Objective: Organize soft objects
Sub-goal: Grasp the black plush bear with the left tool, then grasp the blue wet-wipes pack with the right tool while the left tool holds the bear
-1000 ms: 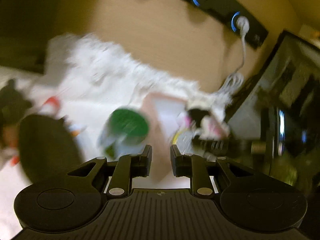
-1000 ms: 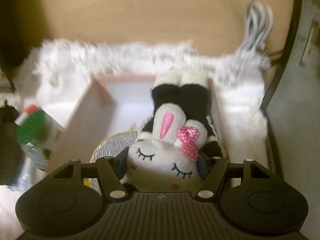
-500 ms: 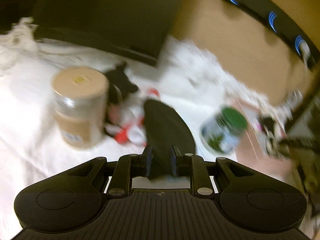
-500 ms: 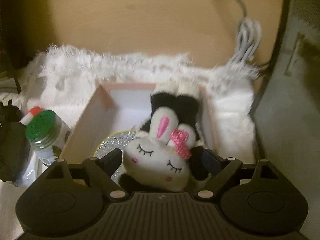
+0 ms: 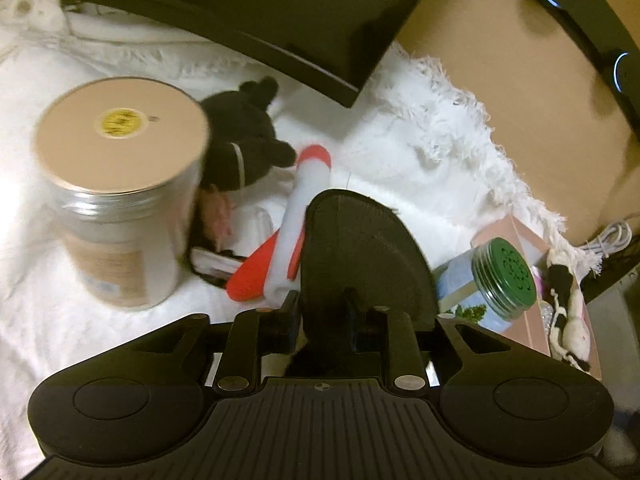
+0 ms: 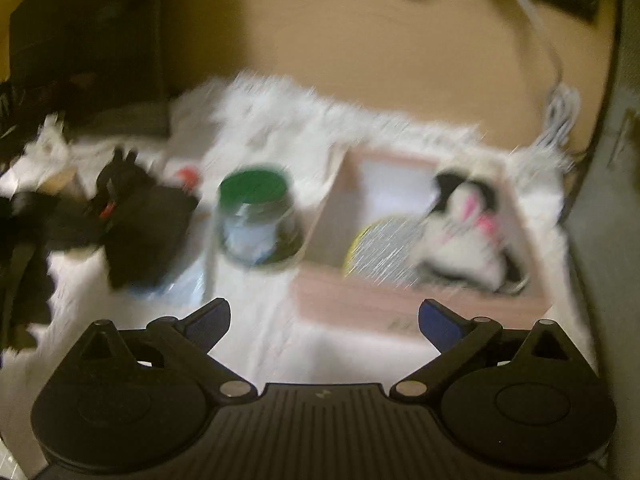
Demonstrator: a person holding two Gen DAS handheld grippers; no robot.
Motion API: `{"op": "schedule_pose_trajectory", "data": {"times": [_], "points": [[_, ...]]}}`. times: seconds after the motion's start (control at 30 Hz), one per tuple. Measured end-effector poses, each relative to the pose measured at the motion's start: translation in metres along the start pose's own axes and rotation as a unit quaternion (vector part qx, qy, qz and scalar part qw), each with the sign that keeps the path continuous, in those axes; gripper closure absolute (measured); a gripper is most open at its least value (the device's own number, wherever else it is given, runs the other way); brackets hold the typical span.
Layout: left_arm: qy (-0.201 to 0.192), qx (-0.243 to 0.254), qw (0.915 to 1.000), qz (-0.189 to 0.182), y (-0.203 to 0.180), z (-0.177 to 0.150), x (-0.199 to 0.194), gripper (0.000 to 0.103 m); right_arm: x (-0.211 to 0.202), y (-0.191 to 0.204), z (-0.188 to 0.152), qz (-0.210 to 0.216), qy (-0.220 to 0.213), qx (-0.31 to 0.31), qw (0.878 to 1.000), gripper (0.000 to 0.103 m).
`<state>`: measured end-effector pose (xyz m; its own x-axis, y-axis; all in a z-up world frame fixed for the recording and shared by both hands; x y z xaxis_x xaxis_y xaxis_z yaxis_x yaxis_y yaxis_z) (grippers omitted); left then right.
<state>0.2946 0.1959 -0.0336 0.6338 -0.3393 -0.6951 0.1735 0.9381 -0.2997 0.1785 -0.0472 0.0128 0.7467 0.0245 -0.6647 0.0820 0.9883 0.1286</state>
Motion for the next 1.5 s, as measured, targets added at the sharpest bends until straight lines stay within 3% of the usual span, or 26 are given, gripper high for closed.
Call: {"op": "schedule_pose_trajectory", "data": {"times": [0.2,0.43,0.63,0.8,0.87,1.03,1.2,1.3,1.5], "points": [[0.024,0.0,0.9991,-0.034,-0.013,0.0,0.024,0.065,0.028,0.02,-0.034,-0.004,0.039,0.012,0.999,0.002],[0.034,-0.03,0.9985,-0.032,-0.008,0.001,0.022,0.088,0.05,0.026,-0.058,0.006,0.1,0.044,0.994,0.0],[0.007,0.011,0.9989,-0.046,-0.016,0.005,0.006,0.092,0.05,0.026,-0.062,0.001,0.088,0.059,0.994,0.0],[-0.012,0.023,0.9977,-0.063,-0.017,0.001,-0.017,0.096,0.053,0.034,-0.066,-0.012,0.116,-0.01,0.993,0.0],[-0.023,0.021,0.9974,-0.065,-0.012,0.001,-0.033,0.096,0.051,0.037,-0.063,-0.004,0.115,-0.02,0.993,0.0],[-0.064,0.03,0.997,-0.032,0.015,-0.005,-0.083,0.096,0.042,0.069,-0.033,0.028,0.046,-0.058,0.997,0.0],[-0.076,0.037,0.9964,0.01,0.042,-0.014,-0.111,0.096,0.067,0.107,-0.005,0.049,0.036,-0.072,0.996,0.0],[-0.069,0.039,0.9967,0.016,0.047,-0.02,-0.117,0.095,0.094,0.12,0.004,0.051,0.054,-0.051,0.996,0.0],[-0.007,0.004,0.9993,-0.037,0.05,-0.039,-0.092,0.088,0.135,0.128,-0.006,0.037,0.107,0.0,0.994,0.001]]}}
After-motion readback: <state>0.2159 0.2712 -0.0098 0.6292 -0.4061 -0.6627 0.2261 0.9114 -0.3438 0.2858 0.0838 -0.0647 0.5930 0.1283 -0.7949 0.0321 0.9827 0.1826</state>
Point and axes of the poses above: each gripper's, at about its wrist camera, not at the fingertips, and x roughly the way its jaws point, y to its left, z to its top, the point moved 9 cm from there along x, roughly the way its jaws point, and after that the axes turned 11 degrees about x, right-handed, at the moved point
